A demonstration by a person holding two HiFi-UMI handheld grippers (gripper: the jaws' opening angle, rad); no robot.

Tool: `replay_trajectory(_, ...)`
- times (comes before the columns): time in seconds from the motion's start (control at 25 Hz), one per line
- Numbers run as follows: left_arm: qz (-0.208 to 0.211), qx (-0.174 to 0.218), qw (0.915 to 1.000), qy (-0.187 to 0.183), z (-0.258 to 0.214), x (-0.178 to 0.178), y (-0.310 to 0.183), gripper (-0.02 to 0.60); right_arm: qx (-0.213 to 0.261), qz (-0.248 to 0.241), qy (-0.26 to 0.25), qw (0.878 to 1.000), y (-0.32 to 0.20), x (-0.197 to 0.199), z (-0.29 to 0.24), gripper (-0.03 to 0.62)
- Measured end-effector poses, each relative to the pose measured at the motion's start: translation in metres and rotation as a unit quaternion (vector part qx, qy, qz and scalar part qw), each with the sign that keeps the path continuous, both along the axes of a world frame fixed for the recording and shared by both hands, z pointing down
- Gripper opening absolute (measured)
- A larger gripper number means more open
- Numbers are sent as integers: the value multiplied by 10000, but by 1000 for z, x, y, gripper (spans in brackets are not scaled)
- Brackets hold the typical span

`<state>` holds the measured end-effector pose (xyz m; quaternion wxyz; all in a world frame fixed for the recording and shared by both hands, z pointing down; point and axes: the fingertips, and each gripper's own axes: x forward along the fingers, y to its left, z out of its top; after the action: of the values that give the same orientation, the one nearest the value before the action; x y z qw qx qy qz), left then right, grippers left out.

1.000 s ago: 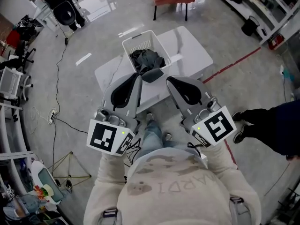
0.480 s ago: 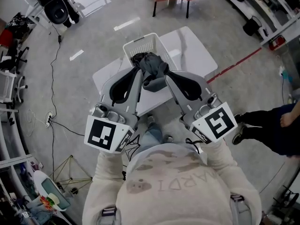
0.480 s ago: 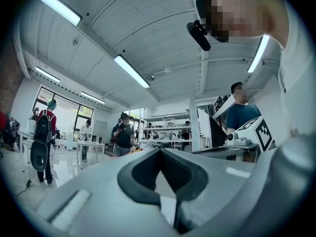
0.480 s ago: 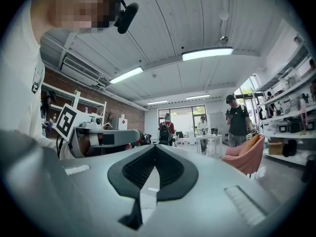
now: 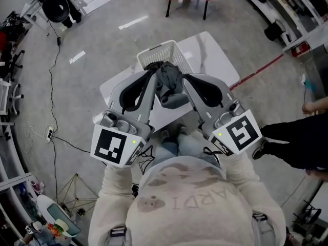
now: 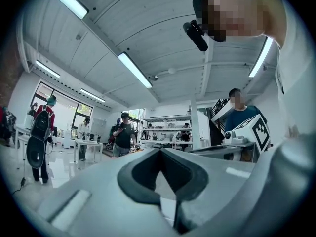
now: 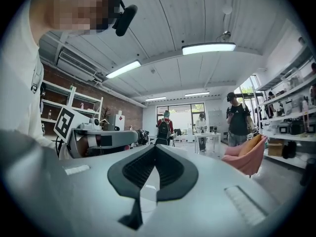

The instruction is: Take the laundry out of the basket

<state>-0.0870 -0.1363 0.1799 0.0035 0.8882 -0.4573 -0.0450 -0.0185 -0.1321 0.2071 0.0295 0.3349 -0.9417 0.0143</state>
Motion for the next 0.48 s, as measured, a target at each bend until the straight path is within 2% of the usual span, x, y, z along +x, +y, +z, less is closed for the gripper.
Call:
replay_trajectory(0.24, -160, -86, 9998, 44, 9, -13, -32, 0, -171, -71, 28, 9998, -39, -11, 14, 28)
replay_trajectory(0.48, -281, -251, 9992, 166, 20, -22, -60, 0, -589, -305, 337, 9972, -84, -25, 53, 29)
